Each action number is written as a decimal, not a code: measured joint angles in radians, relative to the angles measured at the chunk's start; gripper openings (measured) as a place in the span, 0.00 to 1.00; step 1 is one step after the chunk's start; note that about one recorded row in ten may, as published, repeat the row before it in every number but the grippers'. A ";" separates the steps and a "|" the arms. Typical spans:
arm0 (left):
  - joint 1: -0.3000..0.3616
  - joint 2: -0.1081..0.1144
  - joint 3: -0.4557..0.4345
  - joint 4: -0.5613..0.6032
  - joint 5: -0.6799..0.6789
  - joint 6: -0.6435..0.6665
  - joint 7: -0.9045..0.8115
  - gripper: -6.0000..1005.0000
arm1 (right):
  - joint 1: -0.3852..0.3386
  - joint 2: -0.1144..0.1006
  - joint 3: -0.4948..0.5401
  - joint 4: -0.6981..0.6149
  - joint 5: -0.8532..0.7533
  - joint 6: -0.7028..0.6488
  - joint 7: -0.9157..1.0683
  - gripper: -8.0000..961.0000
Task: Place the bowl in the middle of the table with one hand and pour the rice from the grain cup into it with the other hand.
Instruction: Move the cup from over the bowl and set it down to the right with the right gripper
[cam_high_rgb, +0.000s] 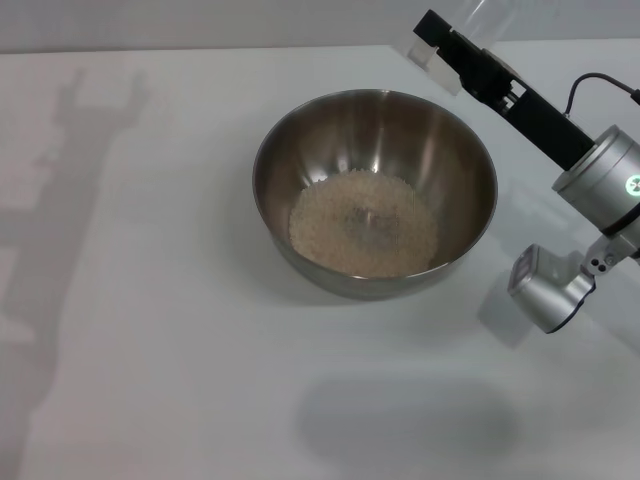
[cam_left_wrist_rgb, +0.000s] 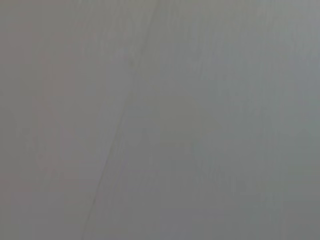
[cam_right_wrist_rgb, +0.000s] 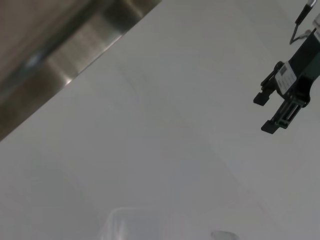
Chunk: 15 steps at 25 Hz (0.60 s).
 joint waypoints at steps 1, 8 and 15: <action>-0.002 0.000 -0.001 0.000 0.000 0.000 0.000 0.87 | -0.004 0.000 0.005 0.002 0.002 -0.001 0.025 0.02; -0.008 -0.002 -0.003 -0.007 -0.002 0.000 -0.001 0.87 | -0.042 0.000 0.116 0.095 0.101 0.003 0.359 0.02; -0.010 -0.002 -0.004 -0.014 -0.002 0.002 -0.021 0.87 | -0.083 0.005 0.155 0.173 0.167 0.025 0.711 0.02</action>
